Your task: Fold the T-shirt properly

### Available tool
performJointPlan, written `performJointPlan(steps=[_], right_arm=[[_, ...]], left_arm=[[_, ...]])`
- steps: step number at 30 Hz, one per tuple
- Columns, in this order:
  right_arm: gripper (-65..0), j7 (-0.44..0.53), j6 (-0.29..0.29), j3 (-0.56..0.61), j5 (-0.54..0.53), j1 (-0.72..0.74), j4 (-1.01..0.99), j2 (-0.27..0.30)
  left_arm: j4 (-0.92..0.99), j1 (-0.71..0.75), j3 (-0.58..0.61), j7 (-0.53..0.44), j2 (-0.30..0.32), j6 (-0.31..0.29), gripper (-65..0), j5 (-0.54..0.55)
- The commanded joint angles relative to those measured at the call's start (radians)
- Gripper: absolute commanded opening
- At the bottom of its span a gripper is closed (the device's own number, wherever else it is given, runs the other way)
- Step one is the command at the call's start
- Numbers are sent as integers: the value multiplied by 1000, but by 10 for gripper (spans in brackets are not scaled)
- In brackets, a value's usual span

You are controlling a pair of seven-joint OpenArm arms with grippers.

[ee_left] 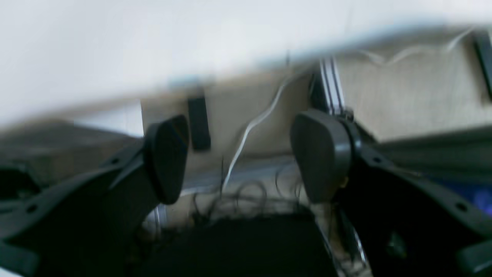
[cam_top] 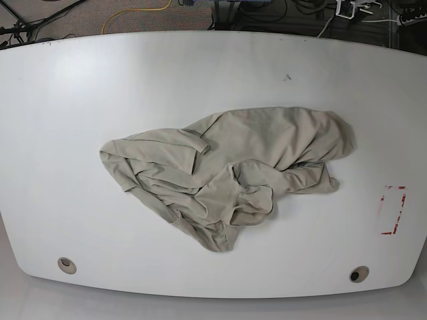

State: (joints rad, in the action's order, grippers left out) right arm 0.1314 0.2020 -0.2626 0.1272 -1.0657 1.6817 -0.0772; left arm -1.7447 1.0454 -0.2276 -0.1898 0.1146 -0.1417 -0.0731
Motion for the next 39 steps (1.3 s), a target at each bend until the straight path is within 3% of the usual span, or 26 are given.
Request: performJointPlan(steps=[1,18,39], right_arm=[[-575,36,-2,-9,-8,-31,49,-1],[-576,93,3,-43,-8,-39,154,-20],[-575,-33,8,-29,-3,130,199,-10]], left_arm=[[-52,21,-11,-14,3,2,-226,20],[-89,-21,-10,-19,-2,-1,-223,25],[-138,-134,-22,-21,6,2,-217,24]])
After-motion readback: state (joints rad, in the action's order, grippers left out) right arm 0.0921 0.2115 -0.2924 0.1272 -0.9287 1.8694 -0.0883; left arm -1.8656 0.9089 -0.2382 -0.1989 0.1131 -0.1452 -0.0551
